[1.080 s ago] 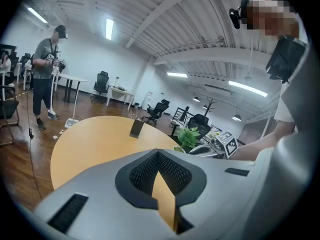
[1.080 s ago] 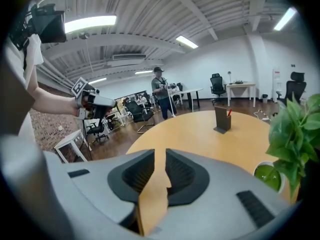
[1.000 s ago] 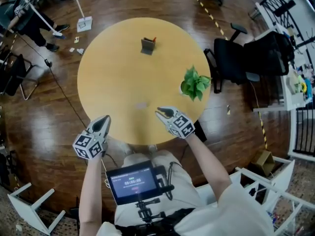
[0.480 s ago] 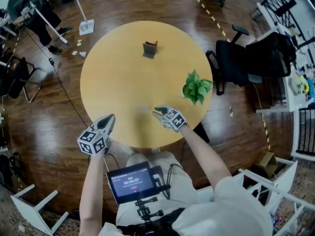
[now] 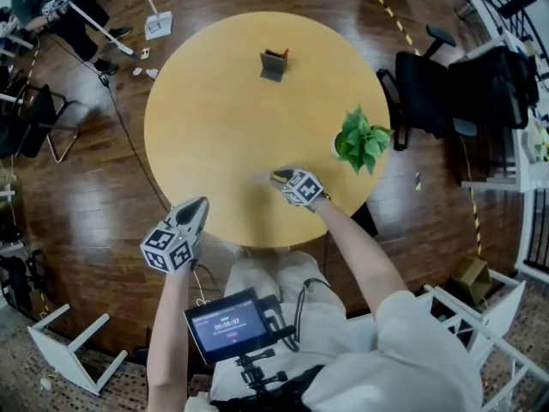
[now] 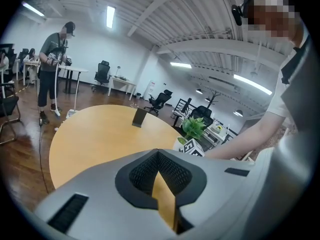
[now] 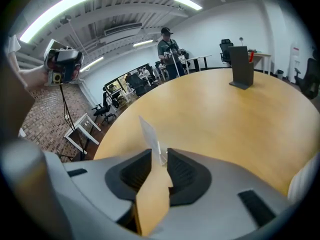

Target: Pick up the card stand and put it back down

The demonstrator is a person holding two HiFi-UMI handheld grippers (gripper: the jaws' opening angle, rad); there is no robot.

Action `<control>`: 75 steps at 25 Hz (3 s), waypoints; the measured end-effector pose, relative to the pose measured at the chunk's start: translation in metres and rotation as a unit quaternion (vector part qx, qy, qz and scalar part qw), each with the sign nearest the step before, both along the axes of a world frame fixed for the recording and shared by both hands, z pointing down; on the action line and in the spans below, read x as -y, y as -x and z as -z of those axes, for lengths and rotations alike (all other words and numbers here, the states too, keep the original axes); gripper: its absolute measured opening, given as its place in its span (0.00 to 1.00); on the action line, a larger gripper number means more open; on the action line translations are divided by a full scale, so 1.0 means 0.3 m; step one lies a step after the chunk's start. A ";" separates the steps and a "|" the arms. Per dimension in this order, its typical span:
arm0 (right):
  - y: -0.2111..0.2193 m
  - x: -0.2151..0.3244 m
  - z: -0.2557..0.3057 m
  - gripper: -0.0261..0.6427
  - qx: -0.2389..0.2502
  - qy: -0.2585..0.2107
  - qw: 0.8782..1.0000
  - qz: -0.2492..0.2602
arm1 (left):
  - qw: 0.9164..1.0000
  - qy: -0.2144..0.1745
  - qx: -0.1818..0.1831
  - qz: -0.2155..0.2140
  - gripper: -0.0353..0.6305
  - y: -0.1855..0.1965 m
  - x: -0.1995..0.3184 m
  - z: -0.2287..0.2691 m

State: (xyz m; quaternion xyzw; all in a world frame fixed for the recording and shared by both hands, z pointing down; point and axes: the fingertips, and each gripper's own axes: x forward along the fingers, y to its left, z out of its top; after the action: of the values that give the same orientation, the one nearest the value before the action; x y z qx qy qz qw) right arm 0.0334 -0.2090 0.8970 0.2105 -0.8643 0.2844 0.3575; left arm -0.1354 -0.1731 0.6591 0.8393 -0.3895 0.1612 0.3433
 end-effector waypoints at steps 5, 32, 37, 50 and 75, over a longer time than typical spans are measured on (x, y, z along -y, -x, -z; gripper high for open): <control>0.031 0.013 -0.051 0.23 -0.003 0.005 1.000 0.024 | 1.000 0.010 0.007 0.002 0.04 0.016 -0.046 -0.027; 0.138 -0.039 0.105 0.08 0.034 -0.027 0.999 0.029 | 1.000 -0.002 0.007 0.015 0.04 0.192 -0.115 0.031; 0.110 -0.040 0.218 0.08 0.033 -0.038 0.999 0.016 | 1.000 -0.017 0.001 -0.004 0.04 0.199 -0.072 0.083; 0.047 -0.029 0.608 0.08 0.031 -0.080 0.996 0.009 | 0.998 -0.051 -0.041 -0.016 0.04 0.230 0.033 0.240; 0.100 -0.114 1.209 0.08 0.050 -0.123 0.985 0.106 | 0.984 -0.161 -0.073 -0.028 0.05 0.276 0.080 0.550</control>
State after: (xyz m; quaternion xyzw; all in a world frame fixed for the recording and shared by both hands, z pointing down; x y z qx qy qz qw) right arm 0.0034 -0.1748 0.5343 0.1455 -0.9269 0.1461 0.3135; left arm -0.2182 -0.1971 0.4941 0.9037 -0.3606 0.0443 0.2266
